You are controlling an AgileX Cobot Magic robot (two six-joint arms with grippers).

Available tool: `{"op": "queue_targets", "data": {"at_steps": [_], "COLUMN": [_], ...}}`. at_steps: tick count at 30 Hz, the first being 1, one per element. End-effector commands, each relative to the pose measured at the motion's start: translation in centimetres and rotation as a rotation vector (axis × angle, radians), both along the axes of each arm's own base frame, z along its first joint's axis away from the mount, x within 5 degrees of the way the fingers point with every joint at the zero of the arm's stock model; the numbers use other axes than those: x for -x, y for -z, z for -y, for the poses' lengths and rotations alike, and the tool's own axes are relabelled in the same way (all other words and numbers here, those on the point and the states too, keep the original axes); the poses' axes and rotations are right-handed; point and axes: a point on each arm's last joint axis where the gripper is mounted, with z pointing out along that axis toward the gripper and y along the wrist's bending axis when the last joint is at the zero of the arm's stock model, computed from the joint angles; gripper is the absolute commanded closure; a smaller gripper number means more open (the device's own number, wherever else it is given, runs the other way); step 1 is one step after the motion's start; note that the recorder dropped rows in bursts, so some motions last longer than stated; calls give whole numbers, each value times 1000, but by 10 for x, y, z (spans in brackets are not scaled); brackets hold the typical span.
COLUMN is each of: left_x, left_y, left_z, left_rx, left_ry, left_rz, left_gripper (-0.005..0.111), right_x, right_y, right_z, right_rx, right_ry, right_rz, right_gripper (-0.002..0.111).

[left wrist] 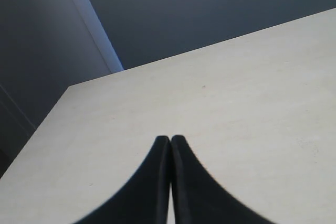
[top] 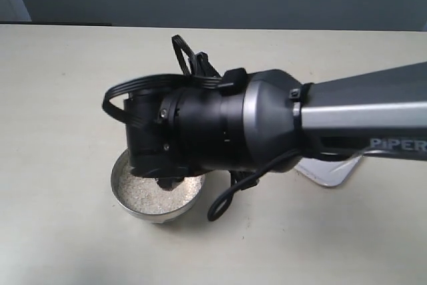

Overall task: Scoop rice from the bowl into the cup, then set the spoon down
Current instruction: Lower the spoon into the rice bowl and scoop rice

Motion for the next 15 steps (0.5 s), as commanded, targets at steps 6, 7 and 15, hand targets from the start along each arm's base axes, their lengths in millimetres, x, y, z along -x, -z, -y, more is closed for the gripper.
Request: {"op": "queue_targets", "data": {"at_steps": [6, 7, 15], "left_x": [0, 0, 0], "left_y": [-2, -2, -2], "left_z": [0, 0, 0], "left_rx": [9, 9, 9], "left_ry": [2, 2, 2], "left_rz": [17, 17, 17], "left_gripper": [106, 106, 106], "right_x": [-7, -7, -6], "right_y": [9, 10, 21], "right_z": [-6, -6, -8], "right_rx": [71, 80, 107], "right_ry": [-54, -59, -58], "right_rz": [68, 64, 44], "right_gripper": [108, 108, 108]}}
